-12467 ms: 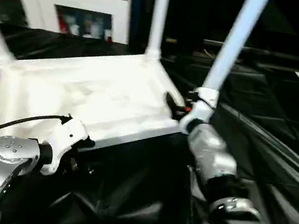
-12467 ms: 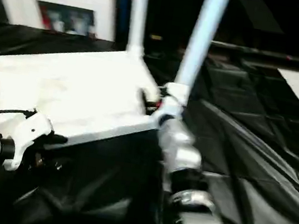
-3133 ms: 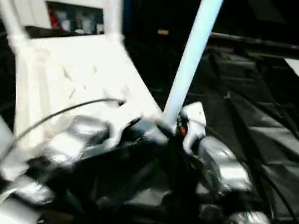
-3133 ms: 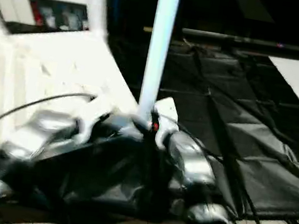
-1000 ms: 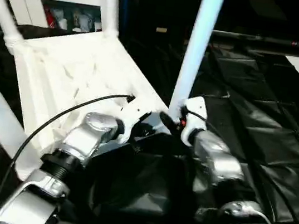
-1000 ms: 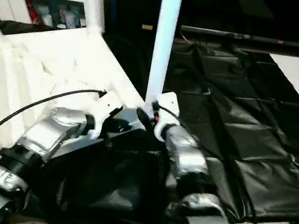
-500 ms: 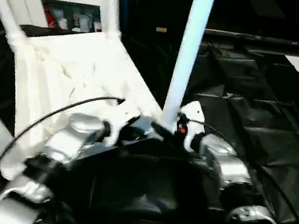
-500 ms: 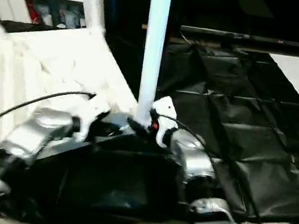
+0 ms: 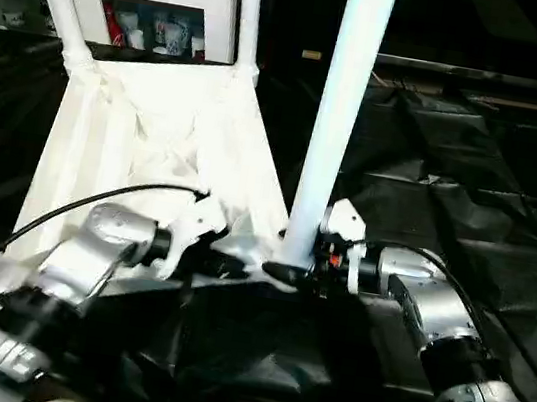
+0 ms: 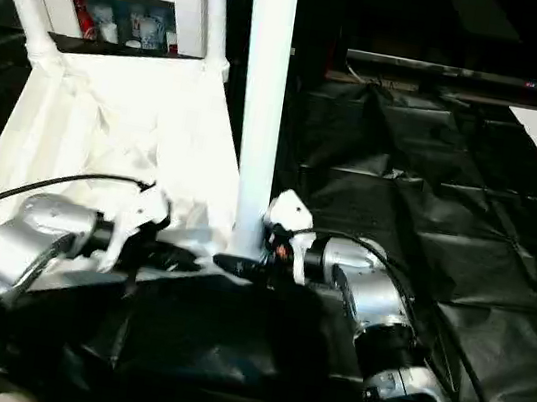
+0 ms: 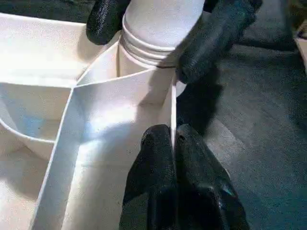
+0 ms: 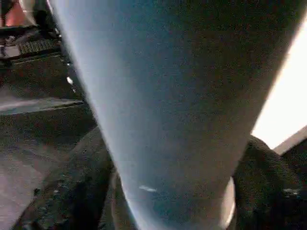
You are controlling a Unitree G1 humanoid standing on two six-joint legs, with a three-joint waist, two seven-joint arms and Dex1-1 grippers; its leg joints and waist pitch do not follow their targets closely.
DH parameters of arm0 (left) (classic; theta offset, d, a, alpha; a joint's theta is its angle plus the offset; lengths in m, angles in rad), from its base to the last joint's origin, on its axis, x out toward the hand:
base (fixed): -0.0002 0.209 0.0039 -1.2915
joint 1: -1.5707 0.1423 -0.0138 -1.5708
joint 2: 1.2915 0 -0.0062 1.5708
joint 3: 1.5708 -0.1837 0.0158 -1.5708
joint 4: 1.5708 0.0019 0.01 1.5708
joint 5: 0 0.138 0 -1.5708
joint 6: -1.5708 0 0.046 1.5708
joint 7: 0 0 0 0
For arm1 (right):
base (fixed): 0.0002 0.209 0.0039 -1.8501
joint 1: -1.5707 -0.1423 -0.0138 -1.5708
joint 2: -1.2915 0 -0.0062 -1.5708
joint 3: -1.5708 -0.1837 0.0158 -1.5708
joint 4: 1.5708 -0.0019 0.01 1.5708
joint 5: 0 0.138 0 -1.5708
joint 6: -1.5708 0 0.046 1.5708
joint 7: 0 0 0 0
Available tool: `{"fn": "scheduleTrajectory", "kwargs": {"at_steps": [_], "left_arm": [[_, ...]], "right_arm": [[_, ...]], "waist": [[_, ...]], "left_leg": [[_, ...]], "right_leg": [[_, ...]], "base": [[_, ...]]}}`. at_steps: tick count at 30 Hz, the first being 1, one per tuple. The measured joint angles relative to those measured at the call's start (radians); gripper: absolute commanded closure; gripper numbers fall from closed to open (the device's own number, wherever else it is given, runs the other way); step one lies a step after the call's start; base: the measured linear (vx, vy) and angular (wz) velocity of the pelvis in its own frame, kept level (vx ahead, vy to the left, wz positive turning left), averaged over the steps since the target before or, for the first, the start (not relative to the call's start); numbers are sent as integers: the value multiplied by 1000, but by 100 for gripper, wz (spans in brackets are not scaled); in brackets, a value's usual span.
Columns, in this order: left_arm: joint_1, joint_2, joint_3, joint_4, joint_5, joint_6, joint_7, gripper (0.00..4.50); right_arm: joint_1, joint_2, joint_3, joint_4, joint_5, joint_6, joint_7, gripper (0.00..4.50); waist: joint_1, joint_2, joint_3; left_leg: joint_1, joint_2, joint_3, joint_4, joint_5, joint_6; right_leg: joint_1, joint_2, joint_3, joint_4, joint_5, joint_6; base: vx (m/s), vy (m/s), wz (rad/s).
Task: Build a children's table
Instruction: Rotate leg to tighten
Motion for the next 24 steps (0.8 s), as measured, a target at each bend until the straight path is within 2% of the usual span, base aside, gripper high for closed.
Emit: {"fn": "scheduleTrajectory", "kwargs": {"at_steps": [3,10,13,15,18,24], "left_arm": [[0,7,0,-7,-2,6,-7,450],[0,-7,3,5,-1,6,16,450],[-33,-54,13,61,21,7,101,450],[-65,-94,18,104,39,10,171,450],[-128,-166,30,187,63,25,302,450],[-184,-250,38,269,94,19,438,450]], "right_arm": [[1,0,3,-6,5,7,4,164],[11,18,-3,-13,5,16,-38,173],[8,65,-45,23,-13,18,-189,174],[-12,100,-77,61,-25,18,-313,175],[-69,167,-137,152,-34,21,-539,175],[-125,231,-190,236,-42,3,-783,175]], "waist": [[0,0,0],[-2,0,0],[-8,0,0],[-18,0,0],[-30,1,0],[-32,1,0]], "left_leg": [[0,0,0,0,0,0],[0,0,0,0,0,0],[2,0,0,1,1,-1],[3,0,0,0,1,-2],[4,0,0,0,2,-3],[3,0,0,-1,2,-3]], "right_leg": [[0,0,0,0,0,0],[0,0,0,0,0,0],[1,0,0,1,2,-1],[1,0,1,1,4,-1],[1,0,1,1,6,-1],[1,0,1,-1,6,-1]], "base": [[0,0,0],[0,0,0],[0,0,0],[0,0,0],[0,0,0],[0,0,0]]}}
